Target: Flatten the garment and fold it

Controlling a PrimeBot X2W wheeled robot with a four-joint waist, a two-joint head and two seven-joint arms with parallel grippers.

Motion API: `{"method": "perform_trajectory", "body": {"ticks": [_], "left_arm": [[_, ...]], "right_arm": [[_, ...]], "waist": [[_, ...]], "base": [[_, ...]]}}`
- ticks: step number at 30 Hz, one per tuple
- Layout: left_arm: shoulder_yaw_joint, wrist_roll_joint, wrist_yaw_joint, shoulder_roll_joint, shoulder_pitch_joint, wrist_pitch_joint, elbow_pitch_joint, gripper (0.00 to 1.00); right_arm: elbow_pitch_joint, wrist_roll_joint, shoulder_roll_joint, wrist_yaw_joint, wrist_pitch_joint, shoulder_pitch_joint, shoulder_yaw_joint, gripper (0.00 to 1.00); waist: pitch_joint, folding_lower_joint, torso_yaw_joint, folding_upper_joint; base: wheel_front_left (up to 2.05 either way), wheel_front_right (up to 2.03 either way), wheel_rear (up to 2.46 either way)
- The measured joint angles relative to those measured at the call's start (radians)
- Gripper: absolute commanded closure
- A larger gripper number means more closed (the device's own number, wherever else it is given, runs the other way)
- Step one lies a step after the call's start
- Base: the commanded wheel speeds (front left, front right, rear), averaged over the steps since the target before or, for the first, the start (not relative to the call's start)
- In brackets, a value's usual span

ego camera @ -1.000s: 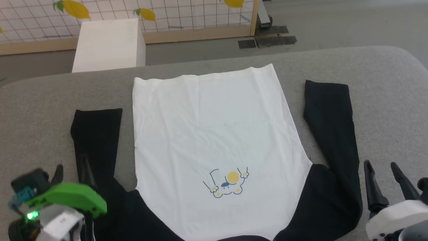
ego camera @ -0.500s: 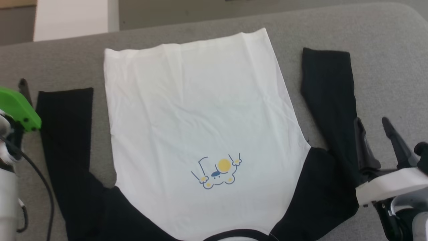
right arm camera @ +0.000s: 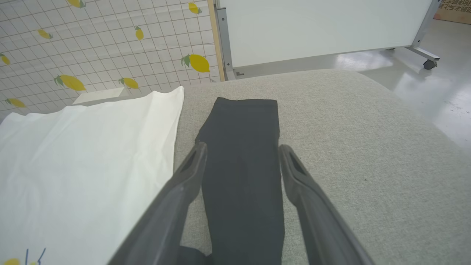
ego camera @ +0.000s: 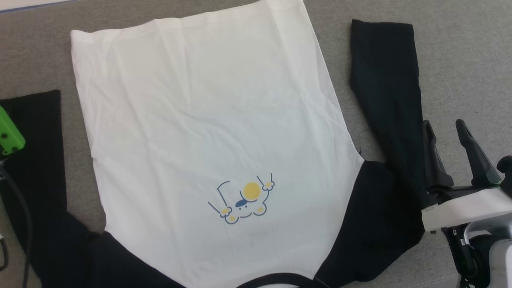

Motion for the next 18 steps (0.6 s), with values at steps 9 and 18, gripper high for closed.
{"method": "perform_trajectory", "body": {"ticks": [9, 18], "left_arm": [[0.005, 0.000, 0.068, 0.034, 0.029, 0.127, -0.083, 1.00], [0.057, 0.000, 0.083, 0.008, 0.123, -0.077, -0.182, 1.00]], "right_arm": [[0.003, 0.002, 0.000, 0.000, -0.008, -0.018, 0.010, 0.00], [0.008, 0.001, 0.000, 0.000, -0.008, -0.018, 0.008, 0.00]], "waist": [[0.022, 0.0000, -0.013, 0.0000], [-0.014, 0.0000, -0.006, 0.0000]], "base": [[0.00, 0.00, 0.00], [0.00, 0.00, 0.00]]}}
